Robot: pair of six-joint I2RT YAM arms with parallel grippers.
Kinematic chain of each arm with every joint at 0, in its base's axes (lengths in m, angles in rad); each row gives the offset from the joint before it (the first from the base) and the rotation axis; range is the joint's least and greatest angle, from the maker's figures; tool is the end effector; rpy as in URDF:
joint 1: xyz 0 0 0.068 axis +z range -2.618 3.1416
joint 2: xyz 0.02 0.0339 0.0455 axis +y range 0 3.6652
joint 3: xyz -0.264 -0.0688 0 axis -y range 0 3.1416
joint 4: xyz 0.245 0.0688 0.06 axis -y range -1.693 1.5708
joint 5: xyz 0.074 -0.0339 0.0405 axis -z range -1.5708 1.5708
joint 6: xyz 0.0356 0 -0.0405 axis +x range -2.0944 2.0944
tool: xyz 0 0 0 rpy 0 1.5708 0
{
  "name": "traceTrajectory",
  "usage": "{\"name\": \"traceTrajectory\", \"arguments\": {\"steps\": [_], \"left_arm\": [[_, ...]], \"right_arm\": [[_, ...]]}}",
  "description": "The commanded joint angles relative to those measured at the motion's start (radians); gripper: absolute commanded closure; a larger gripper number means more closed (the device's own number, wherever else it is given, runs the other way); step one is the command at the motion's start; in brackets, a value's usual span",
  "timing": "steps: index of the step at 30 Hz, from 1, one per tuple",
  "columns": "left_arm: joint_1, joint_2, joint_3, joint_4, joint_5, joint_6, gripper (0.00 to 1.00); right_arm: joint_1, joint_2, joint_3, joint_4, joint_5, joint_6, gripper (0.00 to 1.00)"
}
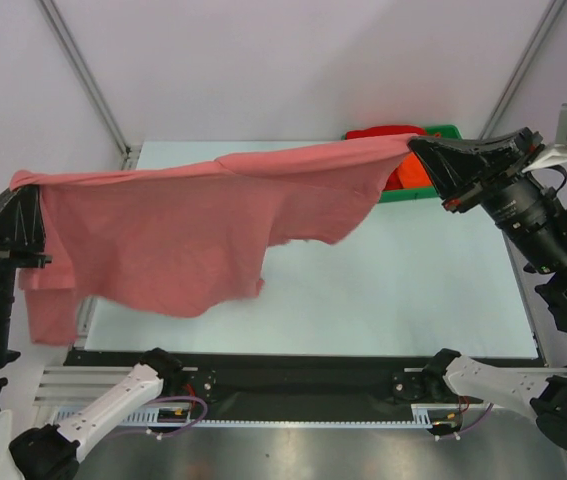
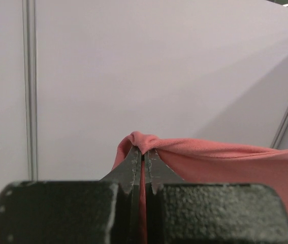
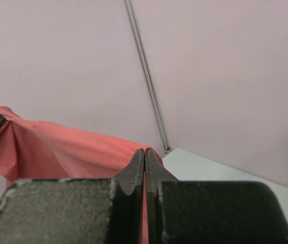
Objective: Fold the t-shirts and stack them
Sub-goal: Flatten the tshirt out
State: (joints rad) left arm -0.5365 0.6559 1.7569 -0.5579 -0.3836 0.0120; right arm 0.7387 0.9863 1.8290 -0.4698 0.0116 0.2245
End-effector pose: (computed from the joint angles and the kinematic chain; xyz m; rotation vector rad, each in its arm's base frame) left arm -0.0277 0.0320 0.5754 -0.0614 1.0731 -0.2762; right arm 0.0703 0.0634 0.5964 -0.3051 1.2017 0.8349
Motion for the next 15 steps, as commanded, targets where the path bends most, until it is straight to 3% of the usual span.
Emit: {"name": "traceTrajectory", "arguments": {"steps": [1, 6, 10, 15], "left_arm": [[0.009, 0.025, -0.005, 0.039, -0.034, 0.085, 1.0], [0.007, 0.093, -0.132, 0.059, -0.122, 0.068, 0.99], [0.01, 0.194, -0.345, 0.269, -0.305, 0.12, 1.0], [0.183, 0.41, -0.323, 0.227, -0.233, -0.047, 1.0]], "right_arm": [[-0.009, -0.012, 0.038, 0.088, 0.034, -0.066, 1.0], [-0.009, 0.107, 0.016, 0.178, 0.042, -0.099, 1.0], [-0.028, 0.271, -0.011, 0.293, 0.053, -0.148, 1.0], [-0.154, 0.471, -0.011, 0.46, -0.052, -0.111, 1.0]]}}
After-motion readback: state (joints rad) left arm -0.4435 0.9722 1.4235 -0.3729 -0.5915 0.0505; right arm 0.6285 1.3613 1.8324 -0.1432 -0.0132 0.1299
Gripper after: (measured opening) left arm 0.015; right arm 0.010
